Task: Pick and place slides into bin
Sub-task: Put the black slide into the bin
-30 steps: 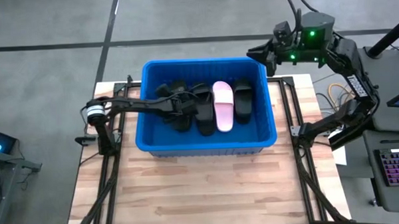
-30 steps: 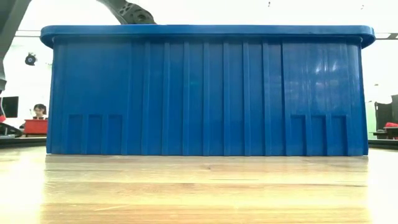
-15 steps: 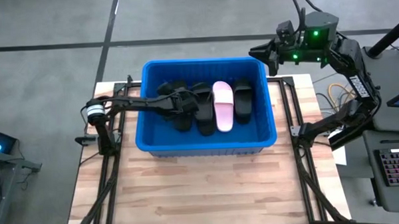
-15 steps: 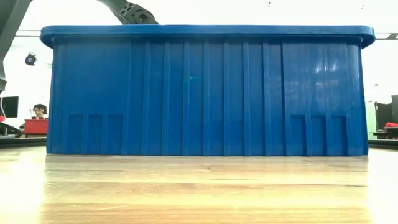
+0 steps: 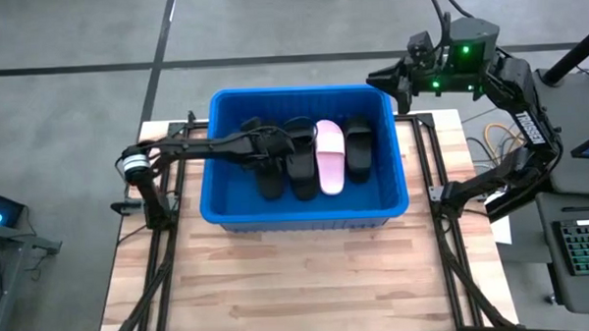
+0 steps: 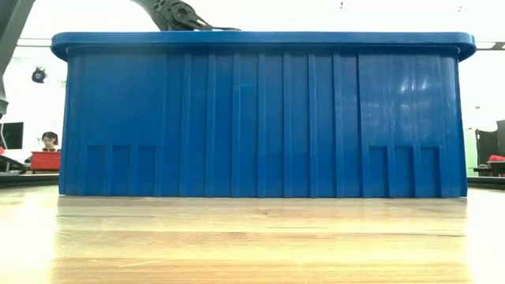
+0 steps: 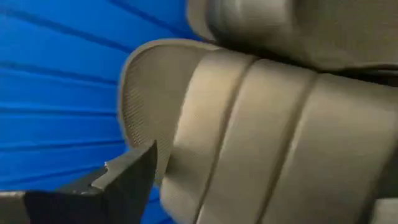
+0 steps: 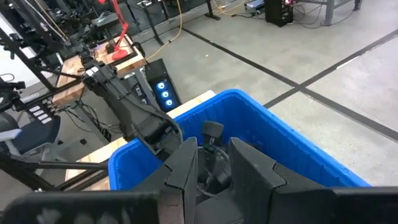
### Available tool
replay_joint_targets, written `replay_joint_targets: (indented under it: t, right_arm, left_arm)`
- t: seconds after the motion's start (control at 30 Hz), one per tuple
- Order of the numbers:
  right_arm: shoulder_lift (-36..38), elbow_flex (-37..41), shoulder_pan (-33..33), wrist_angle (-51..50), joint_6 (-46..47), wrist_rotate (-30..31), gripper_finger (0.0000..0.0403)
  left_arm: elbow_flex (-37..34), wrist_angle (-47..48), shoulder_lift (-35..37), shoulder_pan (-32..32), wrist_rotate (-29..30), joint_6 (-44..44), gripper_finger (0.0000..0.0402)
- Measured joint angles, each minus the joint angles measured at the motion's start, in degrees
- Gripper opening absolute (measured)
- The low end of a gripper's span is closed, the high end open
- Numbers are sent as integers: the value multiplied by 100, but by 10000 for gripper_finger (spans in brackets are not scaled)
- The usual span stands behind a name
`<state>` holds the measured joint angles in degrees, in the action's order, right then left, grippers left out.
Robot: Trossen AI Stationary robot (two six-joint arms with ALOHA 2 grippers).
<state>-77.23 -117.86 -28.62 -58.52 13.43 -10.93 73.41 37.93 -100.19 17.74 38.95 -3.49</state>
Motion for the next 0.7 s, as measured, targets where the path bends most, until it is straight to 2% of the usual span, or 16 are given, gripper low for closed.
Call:
replay_joint_targets:
  t: [0.23, 0.47, 0.53, 0.7]
  right_arm:
    - [0, 0, 24, 0, -39, -1, 84]
    - [0, 0, 23, 0, -51, -232, 84]
    - [0, 0, 25, 0, -61, -301, 84]
    - [2, 0, 24, -2, -57, -303, 84]
  left_arm:
    - [-4, 66, 357, 20, -918, -314, 322]
    - [-4, 136, 609, 11, -1164, -748, 322]
    - [-4, 249, 667, 16, -1387, -845, 322]
    - [53, 314, 1014, -59, -2139, -570, 316]
